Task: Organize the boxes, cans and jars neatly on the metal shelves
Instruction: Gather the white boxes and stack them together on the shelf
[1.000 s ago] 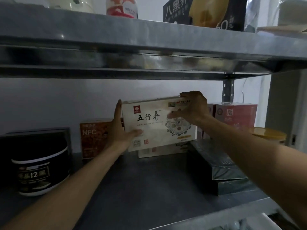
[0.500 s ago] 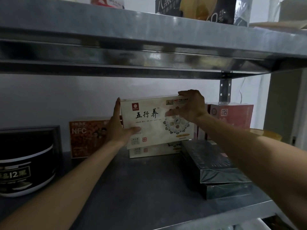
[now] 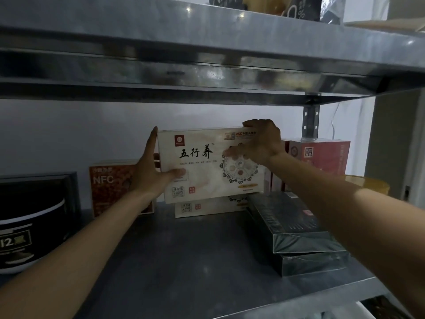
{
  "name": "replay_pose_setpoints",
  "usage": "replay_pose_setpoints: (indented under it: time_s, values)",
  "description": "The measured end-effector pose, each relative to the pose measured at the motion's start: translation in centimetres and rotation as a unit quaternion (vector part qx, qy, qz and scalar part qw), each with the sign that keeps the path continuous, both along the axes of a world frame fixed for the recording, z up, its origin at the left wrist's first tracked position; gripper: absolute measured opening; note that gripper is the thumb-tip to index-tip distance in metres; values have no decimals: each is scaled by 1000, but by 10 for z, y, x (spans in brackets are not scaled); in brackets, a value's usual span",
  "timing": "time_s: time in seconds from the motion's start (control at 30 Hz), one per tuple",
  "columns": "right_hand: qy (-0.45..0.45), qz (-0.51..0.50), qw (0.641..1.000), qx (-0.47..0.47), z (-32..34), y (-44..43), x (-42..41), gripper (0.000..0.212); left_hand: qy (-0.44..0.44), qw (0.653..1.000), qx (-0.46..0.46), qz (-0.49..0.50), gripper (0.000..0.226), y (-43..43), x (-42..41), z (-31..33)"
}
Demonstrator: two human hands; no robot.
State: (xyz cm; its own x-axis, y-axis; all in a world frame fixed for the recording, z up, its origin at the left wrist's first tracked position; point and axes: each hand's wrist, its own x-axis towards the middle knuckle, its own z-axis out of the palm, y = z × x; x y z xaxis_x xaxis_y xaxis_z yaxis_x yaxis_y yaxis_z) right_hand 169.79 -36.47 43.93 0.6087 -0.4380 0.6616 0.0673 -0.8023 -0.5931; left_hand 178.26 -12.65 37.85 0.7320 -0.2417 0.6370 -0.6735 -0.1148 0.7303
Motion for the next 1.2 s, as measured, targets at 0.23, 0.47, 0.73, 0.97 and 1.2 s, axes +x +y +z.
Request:
replay_pose_setpoints:
  time_s: [0.23,0.47,0.73,0.97,1.2]
  values:
    - [14,26,1000,-9,1,41,12,112,-3,1000,-10,4,115,45,0,-2]
    - [48,32,998,-1,-17,71,20,108,28,1000,-6,9,116,79,3,-20]
    - [95,47,994,35,-46,91,11,99,71,997,18,27,121,99,1,-50]
    - [173,48,984,-13,-46,88,1,116,71,997,13,19,113,103,1,-64]
    - [423,24,903,-70,-59,29,-32,69,56,998,2,17,100,101,2,-68]
